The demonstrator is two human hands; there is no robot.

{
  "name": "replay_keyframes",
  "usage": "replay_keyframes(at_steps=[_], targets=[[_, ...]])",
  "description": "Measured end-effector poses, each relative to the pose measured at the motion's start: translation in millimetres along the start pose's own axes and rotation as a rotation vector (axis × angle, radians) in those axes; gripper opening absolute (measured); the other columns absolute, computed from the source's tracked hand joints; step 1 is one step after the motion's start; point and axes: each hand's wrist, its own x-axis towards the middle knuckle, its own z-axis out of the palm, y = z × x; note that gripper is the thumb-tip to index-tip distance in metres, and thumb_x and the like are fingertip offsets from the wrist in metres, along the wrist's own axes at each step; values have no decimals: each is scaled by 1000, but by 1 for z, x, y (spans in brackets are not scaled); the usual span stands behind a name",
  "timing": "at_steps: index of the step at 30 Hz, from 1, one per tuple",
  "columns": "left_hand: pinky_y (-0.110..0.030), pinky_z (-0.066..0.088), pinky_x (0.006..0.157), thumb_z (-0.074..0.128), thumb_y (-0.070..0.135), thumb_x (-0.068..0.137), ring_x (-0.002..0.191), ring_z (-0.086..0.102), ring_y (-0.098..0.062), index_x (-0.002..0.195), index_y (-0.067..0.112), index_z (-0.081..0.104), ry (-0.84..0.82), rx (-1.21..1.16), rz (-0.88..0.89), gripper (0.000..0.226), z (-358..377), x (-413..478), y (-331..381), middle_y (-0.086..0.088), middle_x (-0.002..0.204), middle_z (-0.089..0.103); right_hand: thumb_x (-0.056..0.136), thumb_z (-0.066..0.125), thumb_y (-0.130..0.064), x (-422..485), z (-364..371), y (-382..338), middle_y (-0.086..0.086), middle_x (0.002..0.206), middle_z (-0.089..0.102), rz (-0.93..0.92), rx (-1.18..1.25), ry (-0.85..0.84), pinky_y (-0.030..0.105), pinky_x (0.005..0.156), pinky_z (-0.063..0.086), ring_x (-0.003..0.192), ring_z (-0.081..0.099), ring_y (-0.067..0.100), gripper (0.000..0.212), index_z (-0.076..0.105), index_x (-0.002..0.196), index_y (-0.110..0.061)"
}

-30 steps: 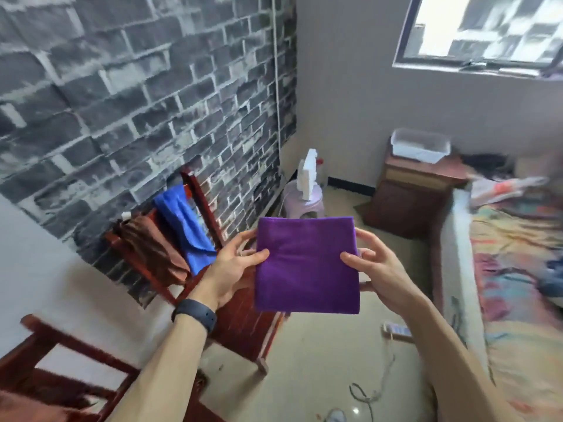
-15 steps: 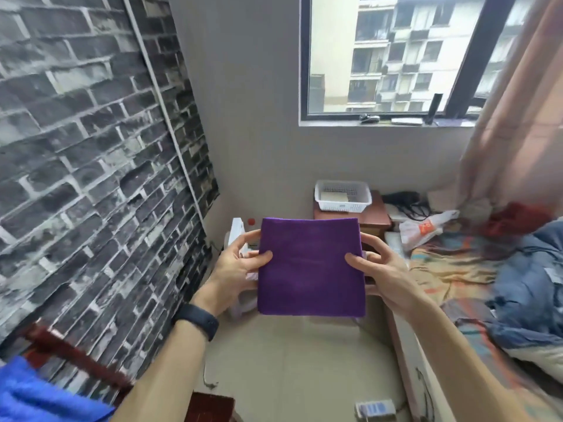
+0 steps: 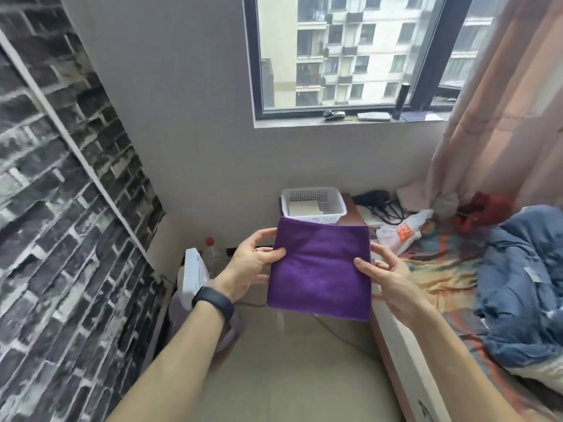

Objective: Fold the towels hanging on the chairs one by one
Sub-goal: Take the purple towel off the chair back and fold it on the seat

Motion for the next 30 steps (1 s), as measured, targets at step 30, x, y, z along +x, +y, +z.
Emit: replay_keyframes(at_steps=[30], targets=[[-29, 55, 65, 65, 20, 94, 79, 70, -19, 112, 7, 67, 114, 45, -734, 23, -13, 510, -75, -6, 96, 73, 98, 63, -30, 523, -54, 61, 4, 97, 75, 701, -380, -88, 39, 76, 60, 79, 71, 19, 23, 66, 114, -14]])
